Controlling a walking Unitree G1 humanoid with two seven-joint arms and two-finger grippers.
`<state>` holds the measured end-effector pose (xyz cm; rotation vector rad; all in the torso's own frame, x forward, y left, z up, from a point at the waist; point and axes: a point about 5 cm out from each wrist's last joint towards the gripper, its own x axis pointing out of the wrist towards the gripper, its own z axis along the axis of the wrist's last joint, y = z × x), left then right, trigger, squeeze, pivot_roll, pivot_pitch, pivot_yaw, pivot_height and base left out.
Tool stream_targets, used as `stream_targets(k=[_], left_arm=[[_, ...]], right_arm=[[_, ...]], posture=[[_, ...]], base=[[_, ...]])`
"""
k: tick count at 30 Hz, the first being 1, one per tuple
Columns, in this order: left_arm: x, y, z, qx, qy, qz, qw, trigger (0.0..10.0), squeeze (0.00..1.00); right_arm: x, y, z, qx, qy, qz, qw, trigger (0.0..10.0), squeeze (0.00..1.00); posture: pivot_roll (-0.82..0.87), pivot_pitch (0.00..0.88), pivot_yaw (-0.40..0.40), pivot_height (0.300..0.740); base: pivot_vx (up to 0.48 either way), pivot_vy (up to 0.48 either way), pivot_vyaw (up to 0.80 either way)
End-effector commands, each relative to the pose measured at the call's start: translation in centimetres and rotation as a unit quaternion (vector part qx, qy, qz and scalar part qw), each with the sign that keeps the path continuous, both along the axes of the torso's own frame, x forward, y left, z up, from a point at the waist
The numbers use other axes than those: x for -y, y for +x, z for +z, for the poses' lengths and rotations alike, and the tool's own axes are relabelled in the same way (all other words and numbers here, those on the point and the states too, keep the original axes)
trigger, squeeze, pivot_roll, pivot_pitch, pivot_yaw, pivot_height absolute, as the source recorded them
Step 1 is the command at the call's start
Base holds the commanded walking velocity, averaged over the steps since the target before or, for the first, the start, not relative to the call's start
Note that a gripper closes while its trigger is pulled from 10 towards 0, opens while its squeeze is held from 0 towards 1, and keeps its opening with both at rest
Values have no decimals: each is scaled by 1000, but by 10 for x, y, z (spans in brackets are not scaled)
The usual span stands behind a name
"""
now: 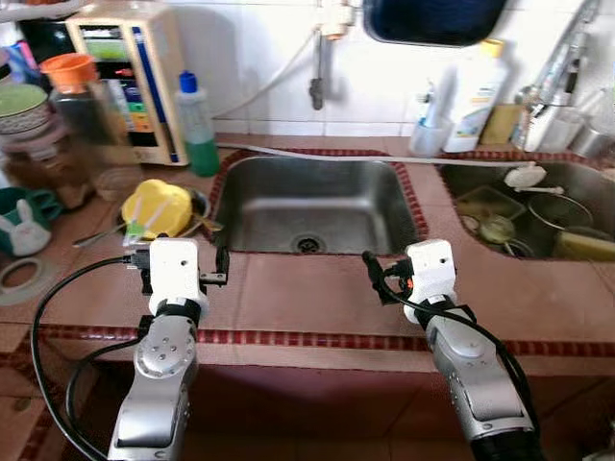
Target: Kitchen organization
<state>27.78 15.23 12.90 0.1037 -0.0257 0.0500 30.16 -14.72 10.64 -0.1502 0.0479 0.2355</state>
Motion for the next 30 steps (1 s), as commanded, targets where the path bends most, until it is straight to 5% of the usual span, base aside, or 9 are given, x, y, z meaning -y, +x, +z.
stream_targets(k=[1,13,30], left_arm=[[-7,0,-1,-4,5,9,1000,10000,0],[-8,0,-1,-4,10,15,1000,10000,0],[-19,-4,11,34,42,36,998,10000,0]], right_arm=[[-4,2,6,10,4,2,1000,10000,0],[-7,1,12,27,-3,16,1000,10000,0],[-31,-1,53,99,21,80,992,10000,0]], posture=[[64,0,0,740],[63,0,2,740],[62,0,3,740]], base=[[0,-382,0],[0,-396,0],[0,0,0]])
